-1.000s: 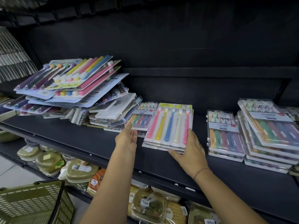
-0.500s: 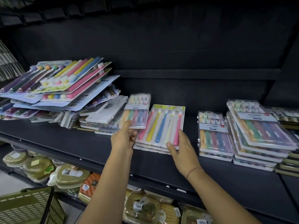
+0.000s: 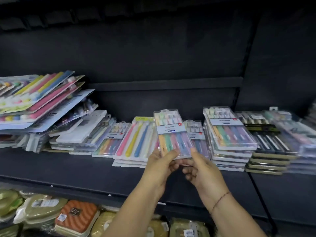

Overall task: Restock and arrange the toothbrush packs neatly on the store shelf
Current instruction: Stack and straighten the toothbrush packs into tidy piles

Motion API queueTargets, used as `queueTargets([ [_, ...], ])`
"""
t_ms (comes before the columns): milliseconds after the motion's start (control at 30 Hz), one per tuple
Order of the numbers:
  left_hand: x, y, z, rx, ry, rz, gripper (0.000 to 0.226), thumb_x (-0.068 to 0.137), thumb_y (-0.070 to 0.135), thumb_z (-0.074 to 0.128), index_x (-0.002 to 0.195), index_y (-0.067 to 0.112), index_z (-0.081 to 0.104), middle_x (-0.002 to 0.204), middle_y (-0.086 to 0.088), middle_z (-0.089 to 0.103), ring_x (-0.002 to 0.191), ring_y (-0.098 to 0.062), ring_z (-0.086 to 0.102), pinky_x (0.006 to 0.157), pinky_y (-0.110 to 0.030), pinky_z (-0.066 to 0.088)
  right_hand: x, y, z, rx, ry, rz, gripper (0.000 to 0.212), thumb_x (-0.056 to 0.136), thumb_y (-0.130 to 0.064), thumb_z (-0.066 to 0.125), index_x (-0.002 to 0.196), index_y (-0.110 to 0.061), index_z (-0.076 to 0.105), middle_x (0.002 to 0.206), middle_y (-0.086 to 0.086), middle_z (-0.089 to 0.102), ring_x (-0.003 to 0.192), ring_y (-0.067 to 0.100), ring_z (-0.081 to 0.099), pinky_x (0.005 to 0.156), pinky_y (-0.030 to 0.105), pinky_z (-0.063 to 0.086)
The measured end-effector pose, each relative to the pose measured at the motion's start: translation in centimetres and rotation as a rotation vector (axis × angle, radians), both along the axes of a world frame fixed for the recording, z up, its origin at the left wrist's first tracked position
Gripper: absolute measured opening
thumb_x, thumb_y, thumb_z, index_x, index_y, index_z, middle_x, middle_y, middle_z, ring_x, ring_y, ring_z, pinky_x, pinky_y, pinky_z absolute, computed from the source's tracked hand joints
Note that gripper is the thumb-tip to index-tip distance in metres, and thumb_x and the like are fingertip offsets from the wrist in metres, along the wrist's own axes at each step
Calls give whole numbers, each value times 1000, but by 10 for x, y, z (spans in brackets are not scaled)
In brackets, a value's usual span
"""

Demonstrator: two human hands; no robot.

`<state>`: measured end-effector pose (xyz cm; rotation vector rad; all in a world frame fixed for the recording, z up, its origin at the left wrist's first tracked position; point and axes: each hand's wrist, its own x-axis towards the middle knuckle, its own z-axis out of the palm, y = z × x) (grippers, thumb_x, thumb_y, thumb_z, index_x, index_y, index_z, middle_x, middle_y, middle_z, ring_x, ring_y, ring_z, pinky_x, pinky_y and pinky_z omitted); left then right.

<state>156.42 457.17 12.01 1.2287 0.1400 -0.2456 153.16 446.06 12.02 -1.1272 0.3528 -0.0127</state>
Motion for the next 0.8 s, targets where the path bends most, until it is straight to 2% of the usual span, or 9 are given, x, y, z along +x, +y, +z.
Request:
queueTargets([
  [167, 4, -18, -6, 362, -169, -22, 14, 86, 23, 74, 97, 16, 70, 75, 8, 73, 67, 0, 66, 58, -11, 46, -2, -18, -5, 194, 61, -79, 22, 97, -21, 58, 98, 0, 66, 73, 12, 72, 63, 14, 69, 56, 21, 56],
  [233, 8, -19, -14, 493, -258, -14, 17, 84, 33, 76, 96, 21, 74, 84, 5, 75, 81, -6, 68, 66, -13, 49, -4, -20, -9, 255, 54, -109, 19, 96, -15, 59, 100, 3, 66, 76, 15, 73, 68, 18, 72, 58, 22, 58],
  [333, 15, -20, -24, 639, -327, -30, 30, 82, 50, 73, 101, 28, 73, 98, 3, 73, 92, -7, 67, 85, -26, 53, -4, -21, -16, 289, 68, -130, 18, 94, -12, 62, 99, 6, 63, 87, 23, 72, 74, 23, 73, 61, 25, 60],
  [433, 18, -26, -25, 601, -274, -53, 67, 80, 60, 68, 132, 20, 57, 122, 7, 66, 111, -4, 60, 103, -30, 46, 1, -20, -18, 290, 96, -102, 22, 94, -17, 61, 98, 5, 62, 80, 20, 73, 71, 22, 73, 58, 27, 59],
  [467, 18, -28, -23, 581, -262, -42, 65, 84, 54, 67, 138, 20, 51, 122, 13, 64, 111, 0, 58, 105, -29, 43, 4, -20, -18, 279, 103, -83, 25, 95, -19, 60, 98, 5, 62, 77, 18, 73, 69, 21, 73, 56, 26, 59],
  [533, 21, -32, -25, 568, -259, -41, 44, 92, 42, 64, 131, 24, 55, 110, 19, 66, 104, 3, 60, 104, -29, 44, 9, -19, -18, 267, 115, -50, 30, 97, -26, 57, 99, 4, 62, 78, 16, 73, 67, 19, 73, 53, 24, 57],
  [633, 23, -38, -27, 540, -248, -80, 31, 96, 38, 60, 125, 28, 59, 110, 10, 71, 105, -5, 65, 100, -36, 49, 13, -21, -20, 282, 128, -50, 33, 99, -30, 52, 97, 2, 61, 80, 15, 71, 66, 18, 72, 52, 24, 57],
  [733, 21, -41, -25, 482, -188, -106, 45, 99, 38, 52, 143, 29, 44, 128, 10, 62, 119, -7, 57, 105, -30, 43, 8, -24, -17, 248, 133, -73, 31, 100, -28, 52, 98, 1, 60, 83, 17, 71, 70, 20, 72, 54, 25, 57],
  [800, 21, -40, -25, 470, -162, -108, 55, 100, 42, 48, 151, 30, 31, 144, 10, 49, 130, -8, 47, 109, -28, 35, -3, -29, -12, 70, 104, -132, 23, 99, -22, 54, 96, -1, 61, 84, 16, 71, 69, 19, 70, 55, 24, 57],
])
